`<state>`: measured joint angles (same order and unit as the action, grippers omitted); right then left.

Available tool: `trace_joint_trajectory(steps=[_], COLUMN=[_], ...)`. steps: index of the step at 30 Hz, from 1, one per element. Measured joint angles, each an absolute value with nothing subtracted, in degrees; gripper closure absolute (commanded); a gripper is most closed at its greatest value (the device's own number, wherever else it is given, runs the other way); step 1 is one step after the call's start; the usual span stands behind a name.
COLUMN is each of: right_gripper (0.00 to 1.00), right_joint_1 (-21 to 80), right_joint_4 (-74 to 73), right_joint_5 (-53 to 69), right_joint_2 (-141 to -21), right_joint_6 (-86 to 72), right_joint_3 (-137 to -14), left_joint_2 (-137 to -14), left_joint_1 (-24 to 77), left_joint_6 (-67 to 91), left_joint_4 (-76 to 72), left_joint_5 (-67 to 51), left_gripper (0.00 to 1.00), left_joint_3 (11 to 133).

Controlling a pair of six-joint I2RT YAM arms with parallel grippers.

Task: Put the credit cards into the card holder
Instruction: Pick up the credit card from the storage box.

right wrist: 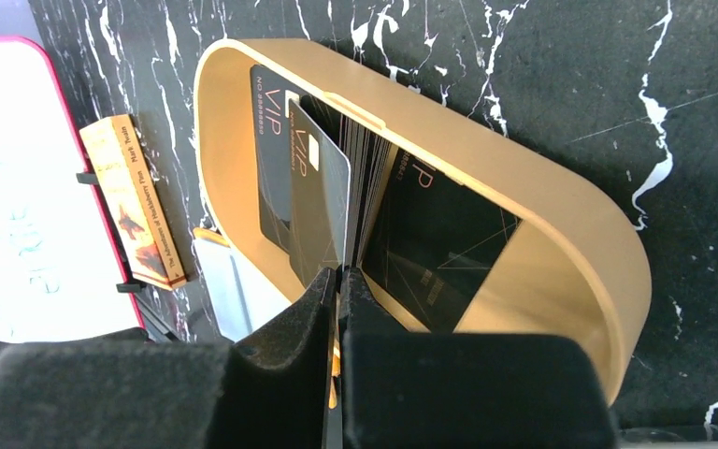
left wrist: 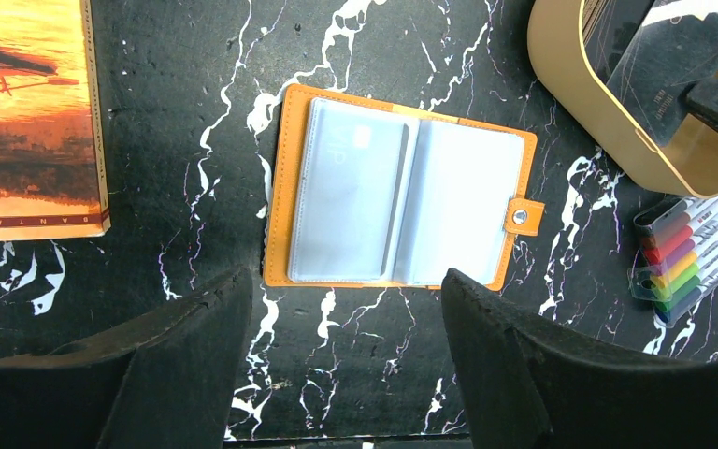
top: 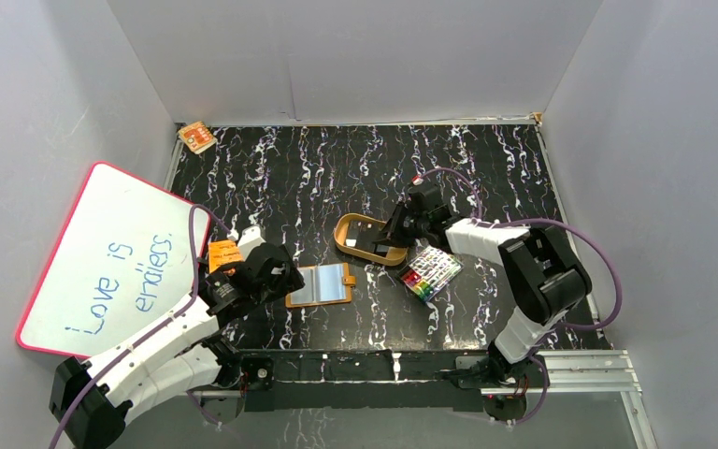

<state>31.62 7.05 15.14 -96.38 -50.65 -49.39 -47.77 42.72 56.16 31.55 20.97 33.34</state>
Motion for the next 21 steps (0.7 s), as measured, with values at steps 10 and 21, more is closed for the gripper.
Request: trace_joint_trajectory(steps=[10,21], right_gripper=[1.00,1.00], right_joint_1=[31.44,30.33], right_joint_4=[5.89,-3.20], right_joint_5=[15.49,18.11], right_joint_2=[-92.33,-83.46], right_joint_6=[-51.79,-61.08], right_joint_3=[-48.84,-48.86], left_joint_2=[-47.79,-47.77], left_joint_1=[42.72,42.72], left_joint_6=[56.18,56.12], left_joint_4=[31.55,31.83], left_joint_5=[20.97,21.58], left_gripper=[0.30,0.30], left_joint_3=[33.34,33.71])
